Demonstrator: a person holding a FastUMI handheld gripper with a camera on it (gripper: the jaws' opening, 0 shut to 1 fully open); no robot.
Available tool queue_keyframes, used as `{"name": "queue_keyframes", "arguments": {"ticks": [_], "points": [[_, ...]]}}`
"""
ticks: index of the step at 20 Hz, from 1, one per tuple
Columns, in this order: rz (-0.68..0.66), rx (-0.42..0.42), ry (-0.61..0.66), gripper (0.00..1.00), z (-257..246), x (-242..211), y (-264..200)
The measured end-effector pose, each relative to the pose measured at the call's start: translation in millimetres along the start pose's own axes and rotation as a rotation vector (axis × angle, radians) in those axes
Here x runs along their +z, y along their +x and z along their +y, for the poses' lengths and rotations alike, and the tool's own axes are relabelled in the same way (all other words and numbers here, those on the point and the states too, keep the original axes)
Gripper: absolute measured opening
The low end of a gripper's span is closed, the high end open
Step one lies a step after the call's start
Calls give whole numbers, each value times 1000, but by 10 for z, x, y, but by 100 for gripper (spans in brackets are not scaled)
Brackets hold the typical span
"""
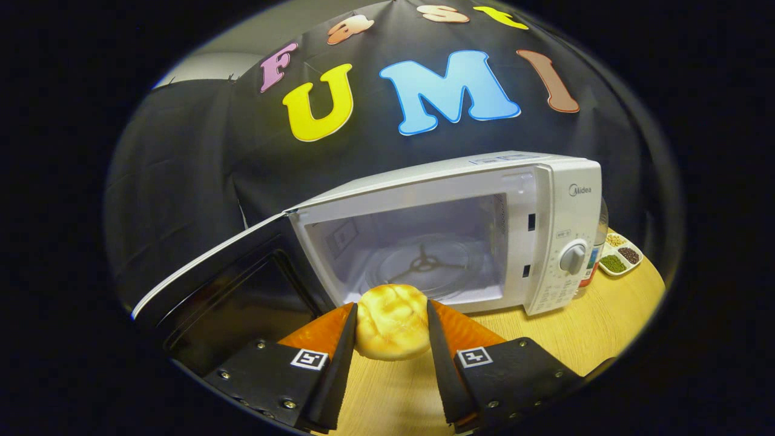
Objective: Open the microwave, put the food inside, and close the microwave door.
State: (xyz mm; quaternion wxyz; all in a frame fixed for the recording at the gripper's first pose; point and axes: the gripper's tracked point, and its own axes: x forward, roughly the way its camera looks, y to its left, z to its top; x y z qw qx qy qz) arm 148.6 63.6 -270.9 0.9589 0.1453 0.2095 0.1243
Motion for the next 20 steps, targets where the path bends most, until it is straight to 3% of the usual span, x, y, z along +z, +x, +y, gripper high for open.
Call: {"name": "queue_keyframes", "arguments": {"ticks": [5,13,20], "points": [[-42,-36,1,63,-82,53,559],[-103,-149,338,63,-354,118,1268],[-109,-186,434,63,-430,-1,1616]]}}
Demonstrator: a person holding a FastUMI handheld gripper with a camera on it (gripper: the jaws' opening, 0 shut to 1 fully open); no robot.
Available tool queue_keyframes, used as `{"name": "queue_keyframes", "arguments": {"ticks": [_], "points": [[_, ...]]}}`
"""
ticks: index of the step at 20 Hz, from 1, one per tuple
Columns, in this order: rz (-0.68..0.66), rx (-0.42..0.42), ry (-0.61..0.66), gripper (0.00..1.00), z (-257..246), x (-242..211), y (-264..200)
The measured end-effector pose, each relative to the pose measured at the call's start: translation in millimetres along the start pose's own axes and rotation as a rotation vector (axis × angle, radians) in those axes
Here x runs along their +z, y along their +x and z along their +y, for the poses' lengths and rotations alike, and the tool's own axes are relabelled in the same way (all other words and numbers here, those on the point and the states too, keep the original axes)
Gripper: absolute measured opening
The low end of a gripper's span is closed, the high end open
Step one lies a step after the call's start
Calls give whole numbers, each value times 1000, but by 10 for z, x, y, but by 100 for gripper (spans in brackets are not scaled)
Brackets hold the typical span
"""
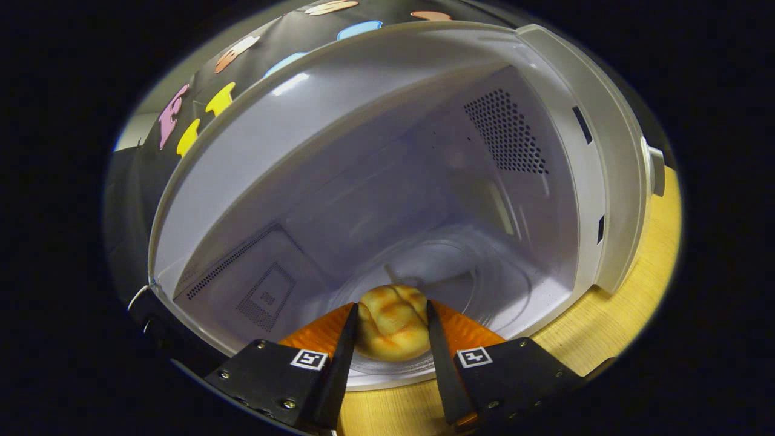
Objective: Open the microwave, put the food inside, and close the microwave door.
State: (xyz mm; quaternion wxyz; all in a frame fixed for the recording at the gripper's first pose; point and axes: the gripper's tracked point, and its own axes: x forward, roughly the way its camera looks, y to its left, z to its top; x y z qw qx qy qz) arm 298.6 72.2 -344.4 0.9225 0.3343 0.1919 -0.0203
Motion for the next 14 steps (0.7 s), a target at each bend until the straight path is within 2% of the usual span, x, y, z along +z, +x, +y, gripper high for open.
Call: {"name": "queue_keyframes", "arguments": {"ticks": [3,4,6,9,10,14], "points": [[-21,7,7,64,18,30,58],[-25,12,13,72,20,44,70],[-27,12,20,82,17,45,71],[-33,-2,1,88,1,79,30],[-44,-2,-12,98,4,95,26],[-47,21,-17,98,81,127,-71]]}}
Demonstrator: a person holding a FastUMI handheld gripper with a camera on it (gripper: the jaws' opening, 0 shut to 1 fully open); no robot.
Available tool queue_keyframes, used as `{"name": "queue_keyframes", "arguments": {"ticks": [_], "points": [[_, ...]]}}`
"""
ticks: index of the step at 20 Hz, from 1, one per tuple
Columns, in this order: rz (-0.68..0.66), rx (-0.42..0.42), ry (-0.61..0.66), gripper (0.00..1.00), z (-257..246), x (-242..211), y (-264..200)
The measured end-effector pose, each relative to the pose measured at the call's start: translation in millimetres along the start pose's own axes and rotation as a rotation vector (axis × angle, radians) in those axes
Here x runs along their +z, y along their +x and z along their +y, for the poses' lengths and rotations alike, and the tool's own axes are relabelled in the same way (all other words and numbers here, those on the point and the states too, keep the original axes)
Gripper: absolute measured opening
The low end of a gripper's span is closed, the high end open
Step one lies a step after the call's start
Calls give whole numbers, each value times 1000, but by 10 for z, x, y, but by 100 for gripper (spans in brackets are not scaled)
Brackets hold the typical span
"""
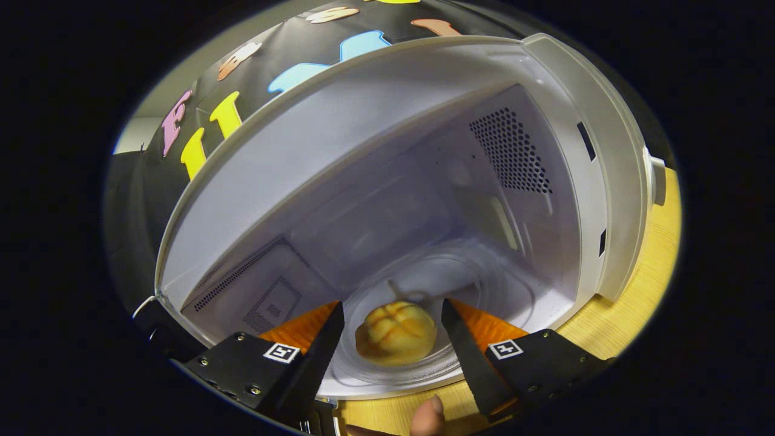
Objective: Open the microwave, put the food inside, and close the microwave door.
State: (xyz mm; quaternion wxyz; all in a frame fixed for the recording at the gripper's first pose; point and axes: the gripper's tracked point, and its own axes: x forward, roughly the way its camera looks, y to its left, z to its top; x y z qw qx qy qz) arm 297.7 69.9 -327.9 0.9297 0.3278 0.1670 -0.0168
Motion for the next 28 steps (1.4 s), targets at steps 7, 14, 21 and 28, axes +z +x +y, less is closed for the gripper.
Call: {"name": "queue_keyframes", "arguments": {"ticks": [7,14,21,28], "points": [[-38,190,-142,97,487,178,-912],[-118,477,-354,97,1204,246,-2499],[-86,672,-490,97,1740,-68,-3557],[-14,846,-611,89,2245,-743,-4084]]}}
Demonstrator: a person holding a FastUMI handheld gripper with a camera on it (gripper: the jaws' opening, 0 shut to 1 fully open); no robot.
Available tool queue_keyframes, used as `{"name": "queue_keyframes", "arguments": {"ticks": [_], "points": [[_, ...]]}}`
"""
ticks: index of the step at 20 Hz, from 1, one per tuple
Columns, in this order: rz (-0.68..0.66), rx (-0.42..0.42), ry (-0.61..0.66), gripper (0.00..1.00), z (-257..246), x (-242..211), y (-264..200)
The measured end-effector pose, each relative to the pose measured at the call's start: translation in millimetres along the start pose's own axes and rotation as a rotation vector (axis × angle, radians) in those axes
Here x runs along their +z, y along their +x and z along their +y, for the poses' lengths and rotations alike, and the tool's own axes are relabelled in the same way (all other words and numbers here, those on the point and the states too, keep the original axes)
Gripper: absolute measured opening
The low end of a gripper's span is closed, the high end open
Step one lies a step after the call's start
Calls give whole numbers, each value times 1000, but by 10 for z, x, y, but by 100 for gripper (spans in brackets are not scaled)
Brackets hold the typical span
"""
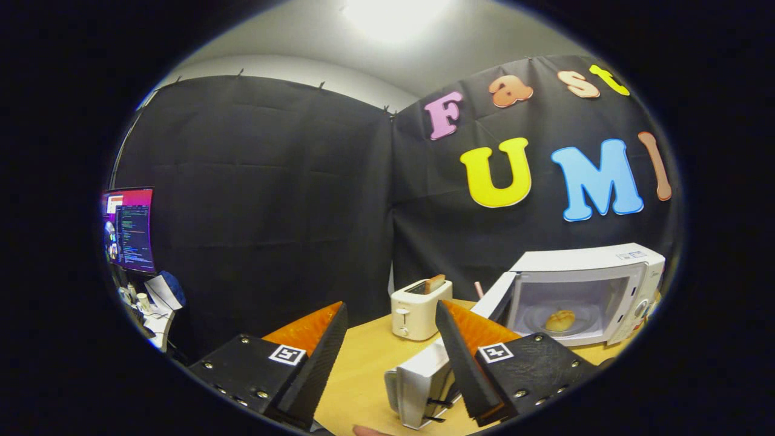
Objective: Open the microwave, put the food inside, and close the microwave door.
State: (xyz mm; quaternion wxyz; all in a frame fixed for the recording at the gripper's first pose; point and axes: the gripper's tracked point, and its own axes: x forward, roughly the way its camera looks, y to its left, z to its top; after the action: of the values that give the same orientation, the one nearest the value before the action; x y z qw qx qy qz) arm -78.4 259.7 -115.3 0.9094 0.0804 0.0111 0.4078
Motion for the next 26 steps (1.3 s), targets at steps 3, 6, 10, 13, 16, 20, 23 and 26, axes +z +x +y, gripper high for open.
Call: {"name": "queue_keyframes", "arguments": {"ticks": [3,6,10,13,16,20,23,26], "points": [[45,41,-2,61,229,-248,108],[60,48,-84,30,385,-387,198],[135,80,-108,31,567,-793,286],[181,26,-95,2,384,-1074,311],[213,-31,-41,11,163,-1267,320],[223,-41,-6,1,40,-1392,210],[199,-83,-58,1,-133,-1303,68],[188,-118,-60,1,-330,-1285,-44]]}}
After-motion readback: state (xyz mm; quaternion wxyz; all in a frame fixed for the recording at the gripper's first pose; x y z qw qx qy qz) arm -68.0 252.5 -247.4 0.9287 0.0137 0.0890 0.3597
